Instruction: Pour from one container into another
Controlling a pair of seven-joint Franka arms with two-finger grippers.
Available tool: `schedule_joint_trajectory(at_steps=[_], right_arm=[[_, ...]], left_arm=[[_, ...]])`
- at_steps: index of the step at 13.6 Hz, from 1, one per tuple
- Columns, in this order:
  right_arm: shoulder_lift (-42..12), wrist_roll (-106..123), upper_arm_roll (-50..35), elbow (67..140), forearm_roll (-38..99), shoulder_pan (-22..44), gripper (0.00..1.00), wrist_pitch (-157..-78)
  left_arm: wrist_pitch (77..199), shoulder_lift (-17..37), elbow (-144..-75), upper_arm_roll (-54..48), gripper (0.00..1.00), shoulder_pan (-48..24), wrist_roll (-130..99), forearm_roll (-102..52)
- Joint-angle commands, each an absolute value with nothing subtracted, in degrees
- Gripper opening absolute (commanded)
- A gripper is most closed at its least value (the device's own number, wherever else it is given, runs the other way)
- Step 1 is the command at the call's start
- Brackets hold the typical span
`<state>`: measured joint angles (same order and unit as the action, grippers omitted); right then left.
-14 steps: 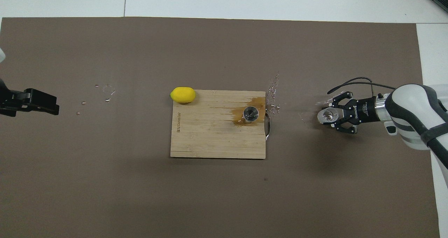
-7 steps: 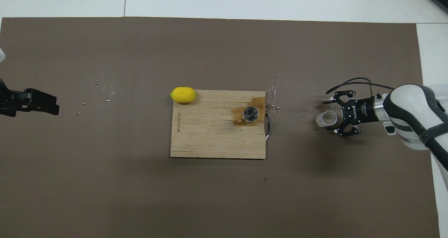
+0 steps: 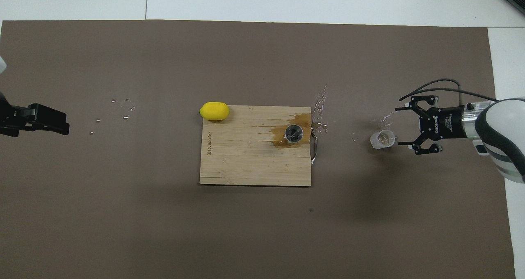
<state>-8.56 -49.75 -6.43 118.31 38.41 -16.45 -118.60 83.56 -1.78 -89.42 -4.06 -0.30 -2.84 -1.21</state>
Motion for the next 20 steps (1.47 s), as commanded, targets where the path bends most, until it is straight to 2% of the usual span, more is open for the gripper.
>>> schedule_joint_trajectory(at_steps=[1,6,10,13,16,18,20], right_arm=[[-4.8,-42.5,-6.9,120.1,30.4,-13.2,1.00,-118.4],[-1.1,-23.7,-6.9,120.1,11.1,-4.1,1.00,-114.7],[3.0,-20.9,-7.4,117.8,2.7,-0.9,1.00,-113.7],[2.4,-17.3,-7.4,107.8,-0.2,-0.3,1.00,-105.3],[2.2,-17.3,-7.4,99.5,-1.5,-0.9,1.00,-100.3],[0.4,-17.4,-7.4,93.0,-2.5,-0.8,1.00,-94.6],[0.3,-18.1,-7.4,90.9,-1.8,-1.3,1.00,-93.6]], left_arm=[[83.4,-2.4,-90.1,-3.8,1.00,-0.4,-2.4,-1.2],[83.4,-2.4,-90.1,-3.8,1.00,-0.4,-2.4,-1.1],[83.4,-2.4,-90.1,-3.8,1.00,-0.4,-2.4,-1.2],[83.4,-2.4,-90.1,-3.8,1.00,-0.4,-2.4,-1.2],[83.4,-2.4,-90.1,-3.8,1.00,-0.4,-2.4,-1.2],[83.4,-2.4,-90.1,-3.8,1.00,-0.4,-2.4,-1.2],[83.4,-2.4,-90.1,-3.8,1.00,-0.4,-2.4,-1.1]])
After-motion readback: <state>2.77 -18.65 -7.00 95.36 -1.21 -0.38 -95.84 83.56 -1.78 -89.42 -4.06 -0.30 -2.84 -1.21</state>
